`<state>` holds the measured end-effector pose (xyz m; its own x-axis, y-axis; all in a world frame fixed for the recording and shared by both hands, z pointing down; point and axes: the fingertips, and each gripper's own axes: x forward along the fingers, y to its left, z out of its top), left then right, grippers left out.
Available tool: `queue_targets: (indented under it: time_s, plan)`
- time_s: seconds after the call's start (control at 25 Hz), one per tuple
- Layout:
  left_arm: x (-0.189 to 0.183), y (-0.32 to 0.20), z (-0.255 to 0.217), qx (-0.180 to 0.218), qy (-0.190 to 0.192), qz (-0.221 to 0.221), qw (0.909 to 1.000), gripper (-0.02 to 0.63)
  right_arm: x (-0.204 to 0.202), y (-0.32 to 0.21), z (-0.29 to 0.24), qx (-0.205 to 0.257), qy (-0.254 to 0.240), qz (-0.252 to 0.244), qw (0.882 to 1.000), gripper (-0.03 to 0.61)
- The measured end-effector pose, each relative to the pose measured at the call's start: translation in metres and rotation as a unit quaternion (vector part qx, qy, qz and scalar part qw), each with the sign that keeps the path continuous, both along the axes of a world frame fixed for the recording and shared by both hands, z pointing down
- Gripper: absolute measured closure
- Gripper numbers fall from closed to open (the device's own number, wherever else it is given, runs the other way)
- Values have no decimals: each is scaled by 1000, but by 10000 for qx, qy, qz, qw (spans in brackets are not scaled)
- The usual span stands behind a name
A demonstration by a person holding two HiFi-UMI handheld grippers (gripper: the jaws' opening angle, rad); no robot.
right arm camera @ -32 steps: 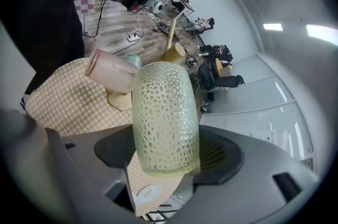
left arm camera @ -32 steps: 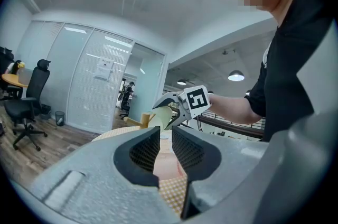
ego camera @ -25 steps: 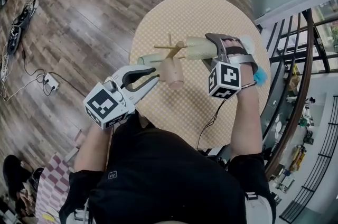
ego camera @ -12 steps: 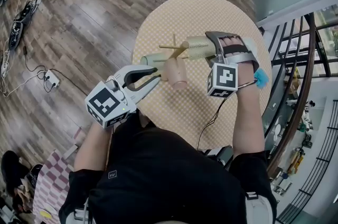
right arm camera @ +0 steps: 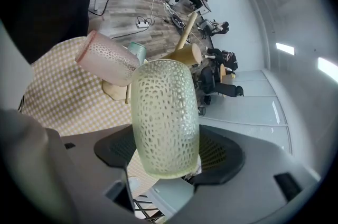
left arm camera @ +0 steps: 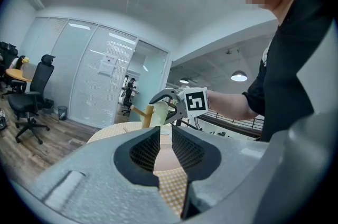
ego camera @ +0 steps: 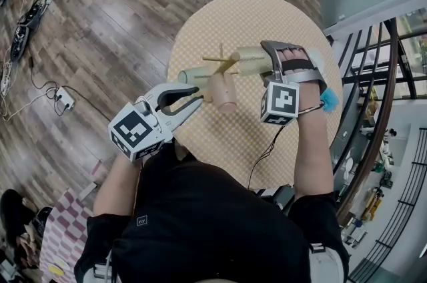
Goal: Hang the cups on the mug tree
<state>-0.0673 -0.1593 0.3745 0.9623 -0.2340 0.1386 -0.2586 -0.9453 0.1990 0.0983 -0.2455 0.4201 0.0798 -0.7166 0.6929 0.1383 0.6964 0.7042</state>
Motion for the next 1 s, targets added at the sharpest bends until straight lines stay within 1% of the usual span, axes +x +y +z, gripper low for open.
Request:
queue_targets:
  time_s: [0.6,0.84,1.0]
  plan:
    - [-1,2,6,-61,-27,11,10000,541,4,2,-6,128,-262,181,9994,224]
    - [-1,4,4,-38,3,64,10000,541,8,5,-15,264,-364,309,9985,222]
    - [0,7,3,-31,10,121,9999,541,9,11,-15,261,-369,345,9984,222]
